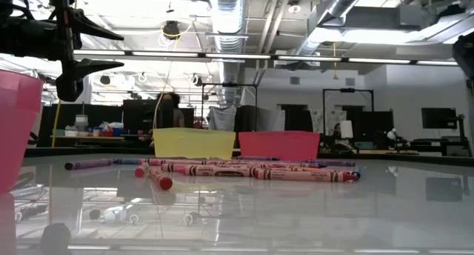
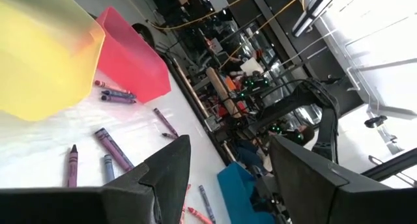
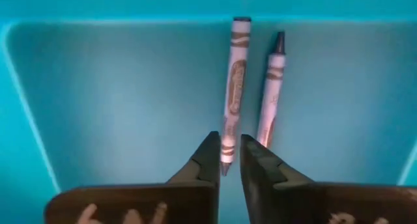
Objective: Sort crayons
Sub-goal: Put the blue crayon into the blue bin
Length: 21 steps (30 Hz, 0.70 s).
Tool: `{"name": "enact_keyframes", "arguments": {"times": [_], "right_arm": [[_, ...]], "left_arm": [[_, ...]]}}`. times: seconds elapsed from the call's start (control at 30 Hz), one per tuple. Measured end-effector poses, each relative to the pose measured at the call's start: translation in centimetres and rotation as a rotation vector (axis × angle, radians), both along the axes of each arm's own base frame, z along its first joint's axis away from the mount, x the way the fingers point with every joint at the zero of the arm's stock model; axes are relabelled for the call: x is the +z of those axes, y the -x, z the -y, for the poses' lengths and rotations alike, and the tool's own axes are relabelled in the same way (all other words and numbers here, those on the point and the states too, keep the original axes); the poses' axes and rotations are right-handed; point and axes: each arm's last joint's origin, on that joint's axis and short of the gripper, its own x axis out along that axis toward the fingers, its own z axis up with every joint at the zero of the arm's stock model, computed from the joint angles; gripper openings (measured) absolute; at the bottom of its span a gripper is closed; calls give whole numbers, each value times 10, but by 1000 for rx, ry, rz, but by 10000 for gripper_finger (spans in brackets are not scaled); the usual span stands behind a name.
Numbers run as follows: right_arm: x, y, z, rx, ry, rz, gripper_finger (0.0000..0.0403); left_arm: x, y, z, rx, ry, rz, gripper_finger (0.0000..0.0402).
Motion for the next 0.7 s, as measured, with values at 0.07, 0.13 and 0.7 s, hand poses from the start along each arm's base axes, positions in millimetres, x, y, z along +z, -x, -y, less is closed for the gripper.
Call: {"name": "enact_keyframes", "arguments": {"times": [0.07,0.13,0.7], "right_arm": [[2,0,0,13,-13,12,67],[5,0,0,32,-32,26,73],[84,-15,71,115,-230,390,78]], "left_arm": [[0,0,0,0,-1,-5,199],[0,0,0,0,-1,-5,199],[-1,0,0,1,-23,-18,199]]}}
